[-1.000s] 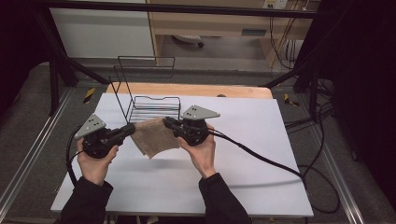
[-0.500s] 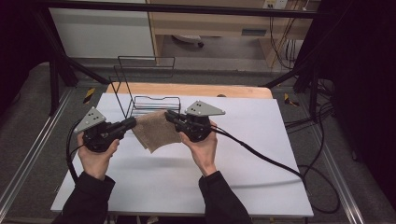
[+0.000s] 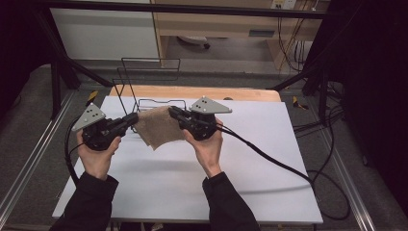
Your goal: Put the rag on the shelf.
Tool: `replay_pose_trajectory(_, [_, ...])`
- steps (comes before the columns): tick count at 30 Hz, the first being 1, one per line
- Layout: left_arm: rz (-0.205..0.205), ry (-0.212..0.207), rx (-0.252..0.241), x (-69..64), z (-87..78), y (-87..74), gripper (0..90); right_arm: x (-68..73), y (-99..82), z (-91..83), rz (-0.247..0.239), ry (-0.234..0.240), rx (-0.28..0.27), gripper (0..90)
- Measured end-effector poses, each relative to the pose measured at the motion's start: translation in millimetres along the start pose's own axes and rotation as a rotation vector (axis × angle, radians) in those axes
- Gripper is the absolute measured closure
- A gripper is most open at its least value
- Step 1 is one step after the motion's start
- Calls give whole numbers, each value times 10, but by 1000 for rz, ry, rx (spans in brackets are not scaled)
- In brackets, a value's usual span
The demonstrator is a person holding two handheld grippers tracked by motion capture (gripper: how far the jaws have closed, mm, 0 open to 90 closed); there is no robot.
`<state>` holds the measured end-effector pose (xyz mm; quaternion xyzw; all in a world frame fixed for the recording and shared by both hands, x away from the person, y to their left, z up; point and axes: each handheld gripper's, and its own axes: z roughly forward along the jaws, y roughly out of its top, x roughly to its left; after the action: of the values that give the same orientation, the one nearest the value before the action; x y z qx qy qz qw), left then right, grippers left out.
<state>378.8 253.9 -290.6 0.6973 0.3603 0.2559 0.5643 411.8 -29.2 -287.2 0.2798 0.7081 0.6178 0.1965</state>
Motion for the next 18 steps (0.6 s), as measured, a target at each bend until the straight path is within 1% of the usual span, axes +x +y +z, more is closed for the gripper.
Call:
replay_pose_trajectory(6, [-1, 3, -37, 25, -17, 37, 862, 10, 63, 17, -5, -4, -26, 858])
replay_pose_trajectory(11, [-4, 2, -51, 40, -29, 65, 862, 12, 103, 30, -9, -5, -41, 859])
replay_pose_trajectory(18, [1, 14, -76, 79, -67, 143, 862, 38, 183, 55, -16, -10, -67, 859])
